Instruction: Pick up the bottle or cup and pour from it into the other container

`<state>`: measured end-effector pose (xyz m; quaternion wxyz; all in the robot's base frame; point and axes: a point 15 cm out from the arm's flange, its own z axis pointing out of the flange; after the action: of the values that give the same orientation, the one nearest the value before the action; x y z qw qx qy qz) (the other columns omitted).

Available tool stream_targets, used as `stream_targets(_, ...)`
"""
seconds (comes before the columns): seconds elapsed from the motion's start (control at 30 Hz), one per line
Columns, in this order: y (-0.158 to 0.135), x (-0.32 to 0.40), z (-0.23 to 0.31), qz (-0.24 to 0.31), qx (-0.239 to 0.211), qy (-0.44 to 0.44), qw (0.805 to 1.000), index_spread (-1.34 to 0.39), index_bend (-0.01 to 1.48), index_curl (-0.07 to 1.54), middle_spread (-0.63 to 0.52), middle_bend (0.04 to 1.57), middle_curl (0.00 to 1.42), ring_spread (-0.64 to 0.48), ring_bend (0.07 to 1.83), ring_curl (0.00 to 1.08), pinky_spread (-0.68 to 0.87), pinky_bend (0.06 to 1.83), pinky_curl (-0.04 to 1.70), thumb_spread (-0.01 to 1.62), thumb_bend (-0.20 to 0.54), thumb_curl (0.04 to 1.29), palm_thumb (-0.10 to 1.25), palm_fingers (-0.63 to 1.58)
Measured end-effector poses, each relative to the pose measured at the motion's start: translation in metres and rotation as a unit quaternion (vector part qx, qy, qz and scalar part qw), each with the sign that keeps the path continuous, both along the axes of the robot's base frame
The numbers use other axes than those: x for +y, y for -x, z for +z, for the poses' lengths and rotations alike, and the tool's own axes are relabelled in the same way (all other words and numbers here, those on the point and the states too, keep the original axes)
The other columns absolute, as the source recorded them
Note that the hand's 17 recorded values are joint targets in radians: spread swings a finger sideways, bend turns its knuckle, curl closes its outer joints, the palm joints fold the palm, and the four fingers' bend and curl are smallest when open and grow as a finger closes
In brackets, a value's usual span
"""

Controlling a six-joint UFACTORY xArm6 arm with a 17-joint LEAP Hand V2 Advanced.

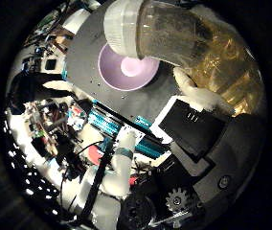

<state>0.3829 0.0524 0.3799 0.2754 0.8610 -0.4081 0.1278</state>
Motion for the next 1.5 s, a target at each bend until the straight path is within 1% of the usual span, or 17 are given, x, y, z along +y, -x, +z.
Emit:
stream_targets(0.1, -0.011, 0.006, 0.009, 0.017, -0.006, 0.059, 0.998, -0.18, 1.23, 0.75, -0.14, 1.36, 0.83, -0.27, 1.27, 0.94, -0.22, 1.27, 0.97, 0.35, -0.02, 0.97, 1.07, 1.11)
stream_targets(0.17, -0.016, 0.012, 0.011, 0.02, 0.0, 0.087, 0.996, -0.18, 1.24, 0.75, -0.14, 1.36, 0.83, -0.27, 1.27, 0.94, -0.23, 1.27, 0.97, 0.35, -0.021, 0.97, 1.07, 1.11)
stream_targets(0.37, -0.022, 0.03, 0.009, 0.04, 0.007, 0.132, 0.99, -0.19, 1.24, 0.76, -0.14, 1.36, 0.83, -0.27, 1.27, 0.94, -0.23, 1.26, 0.99, 0.36, -0.02, 0.97, 1.06, 1.11)
stream_targets(0.5, -0.021, 0.045, 0.005, 0.057, 0.007, 0.158, 0.986, -0.19, 1.24, 0.76, -0.14, 1.36, 0.83, -0.27, 1.27, 0.94, -0.23, 1.26, 0.99, 0.36, -0.02, 0.97, 1.06, 1.11)
stream_targets(0.7, -0.017, 0.061, -0.005, 0.067, 0.0, 0.175, 0.982, -0.19, 1.24, 0.76, -0.14, 1.36, 0.83, -0.27, 1.27, 0.94, -0.23, 1.25, 1.0, 0.36, -0.019, 0.98, 1.06, 1.11)
stream_targets(1.07, -0.008, 0.064, -0.022, 0.071, 0.017, 0.189, 0.979, -0.19, 1.23, 0.76, -0.14, 1.36, 0.83, -0.27, 1.27, 0.94, -0.24, 1.25, 1.01, 0.38, -0.02, 0.98, 1.06, 1.11)
stream_targets(1.5, -0.005, 0.06, -0.021, 0.066, 0.018, 0.183, 0.981, -0.18, 1.23, 0.76, -0.14, 1.35, 0.83, -0.27, 1.27, 0.94, -0.24, 1.24, 1.02, 0.39, -0.02, 0.98, 1.06, 1.11)
